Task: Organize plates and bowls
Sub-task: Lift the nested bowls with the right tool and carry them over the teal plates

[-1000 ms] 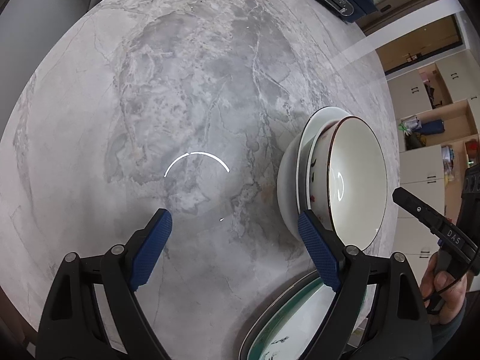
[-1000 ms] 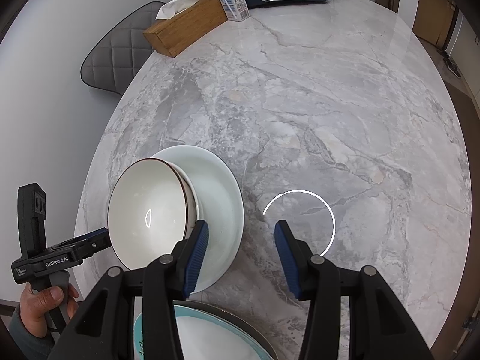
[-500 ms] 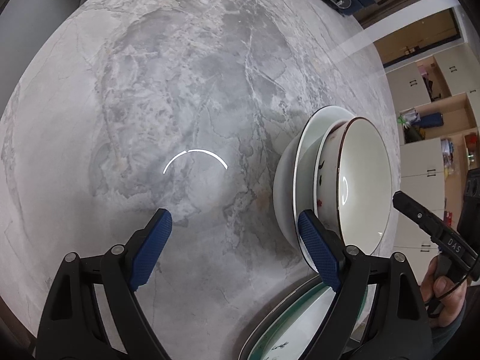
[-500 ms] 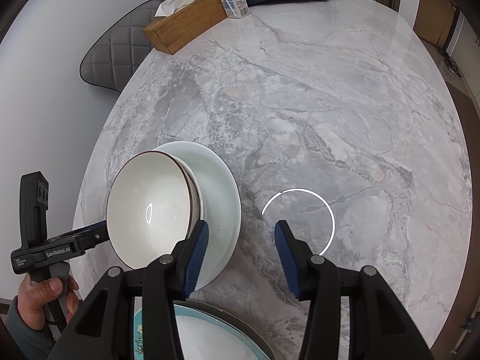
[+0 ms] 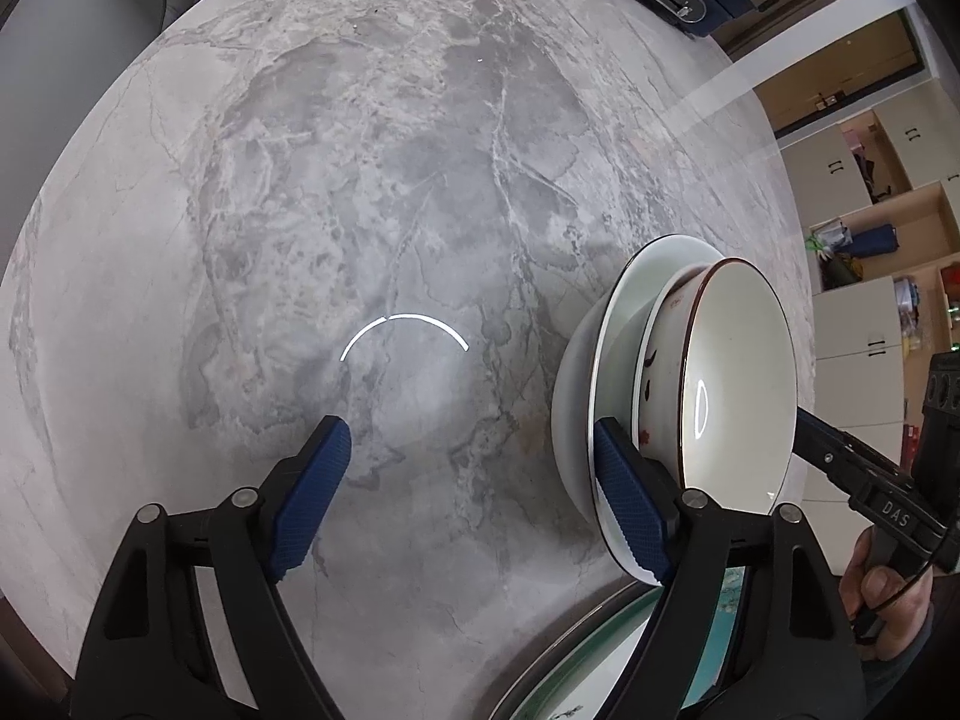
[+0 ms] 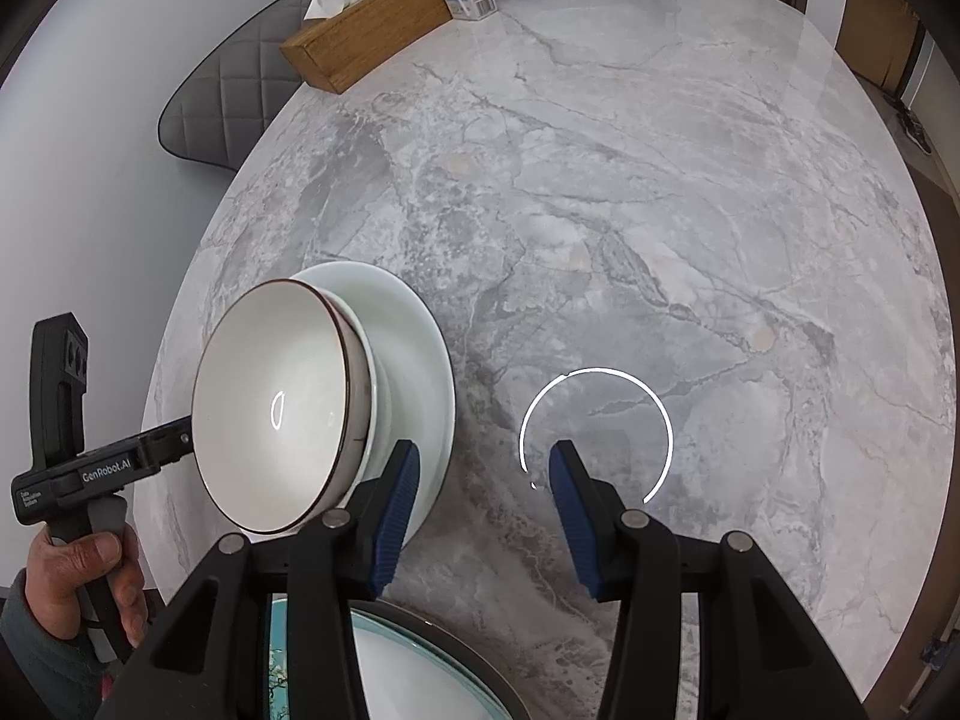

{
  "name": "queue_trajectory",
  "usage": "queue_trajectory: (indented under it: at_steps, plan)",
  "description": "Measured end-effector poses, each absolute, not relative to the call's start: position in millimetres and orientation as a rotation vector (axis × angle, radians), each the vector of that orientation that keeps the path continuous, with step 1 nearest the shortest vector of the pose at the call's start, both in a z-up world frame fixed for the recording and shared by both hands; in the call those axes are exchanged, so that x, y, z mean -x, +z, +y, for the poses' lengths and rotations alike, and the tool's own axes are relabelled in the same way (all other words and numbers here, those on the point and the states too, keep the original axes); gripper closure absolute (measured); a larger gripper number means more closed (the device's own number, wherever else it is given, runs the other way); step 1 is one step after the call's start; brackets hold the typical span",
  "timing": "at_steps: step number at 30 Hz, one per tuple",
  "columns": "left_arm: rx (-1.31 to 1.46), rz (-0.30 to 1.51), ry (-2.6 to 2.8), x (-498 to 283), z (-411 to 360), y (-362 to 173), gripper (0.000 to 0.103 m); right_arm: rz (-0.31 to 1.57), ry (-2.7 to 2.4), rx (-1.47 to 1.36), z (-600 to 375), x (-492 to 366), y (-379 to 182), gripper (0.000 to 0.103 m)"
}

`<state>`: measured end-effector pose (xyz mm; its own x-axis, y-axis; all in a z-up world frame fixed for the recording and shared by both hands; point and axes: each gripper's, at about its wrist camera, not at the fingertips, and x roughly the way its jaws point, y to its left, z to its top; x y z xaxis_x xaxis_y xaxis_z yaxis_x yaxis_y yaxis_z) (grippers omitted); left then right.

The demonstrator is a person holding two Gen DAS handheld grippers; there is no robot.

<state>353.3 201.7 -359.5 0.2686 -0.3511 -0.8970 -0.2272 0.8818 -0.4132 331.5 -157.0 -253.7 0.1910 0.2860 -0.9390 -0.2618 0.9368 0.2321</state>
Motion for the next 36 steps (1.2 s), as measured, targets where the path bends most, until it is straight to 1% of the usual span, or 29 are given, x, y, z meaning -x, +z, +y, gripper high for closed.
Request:
queue_trajectory:
  at_steps: [4,8,9,11,13,14,15,16,22,25,27,28,29,30,31,36]
  plan:
    - [0.504,1.316,-0.104,-356,197,-358,0.033,1.35,0.4,-0.024,-155,-335,-264,0.054]
    - [0.499,1.319,-0.107,-358,195,-360,0.038,1.374,0.412,-0.024,-152,-339,-275,0.054]
    - [0.498,1.316,-0.11,-358,194,-359,0.041,1.381,0.413,-0.029,-152,-341,-277,0.054]
    - [0.495,1.306,-0.123,-357,192,-358,0.047,1.39,0.413,-0.045,-153,-343,-281,0.056]
    - [0.499,1.296,-0.14,-358,189,-357,0.057,1.395,0.413,-0.067,-154,-344,-284,0.057]
    - [0.502,1.291,-0.153,-357,187,-356,0.061,1.4,0.412,-0.075,-155,-345,-287,0.059]
    - [0.502,1.287,-0.167,-358,185,-356,0.067,1.403,0.417,-0.085,-156,-345,-288,0.062]
    - [0.496,1.287,-0.177,-358,183,-355,0.07,1.405,0.424,-0.092,-156,-345,-289,0.063]
    - [0.497,1.309,-0.197,-359,178,-360,0.072,1.407,0.453,-0.087,-151,-345,-290,0.071]
    - [0.494,1.321,-0.208,-359,174,-363,0.073,1.406,0.471,-0.088,-149,-345,-290,0.078]
    - [0.494,1.32,-0.218,-360,172,-363,0.077,1.405,0.479,-0.084,-145,-344,-290,0.085]
    - [0.491,1.318,-0.23,-361,170,-363,0.083,1.405,0.485,-0.083,-144,-344,-290,0.086]
    - [0.486,1.316,-0.239,-362,168,-362,0.086,1.406,0.492,-0.082,-142,-344,-290,0.089]
    - [0.478,1.314,-0.245,-363,166,-361,0.091,1.408,0.496,-0.084,-142,-344,-290,0.09]
    - [0.476,1.316,-0.247,-364,165,-361,0.092,1.41,0.497,-0.087,-142,-344,-291,0.09]
    - [0.541,1.316,-0.267,-364,173,-364,0.092,1.426,0.522,-0.123,-146,-346,-293,0.089]
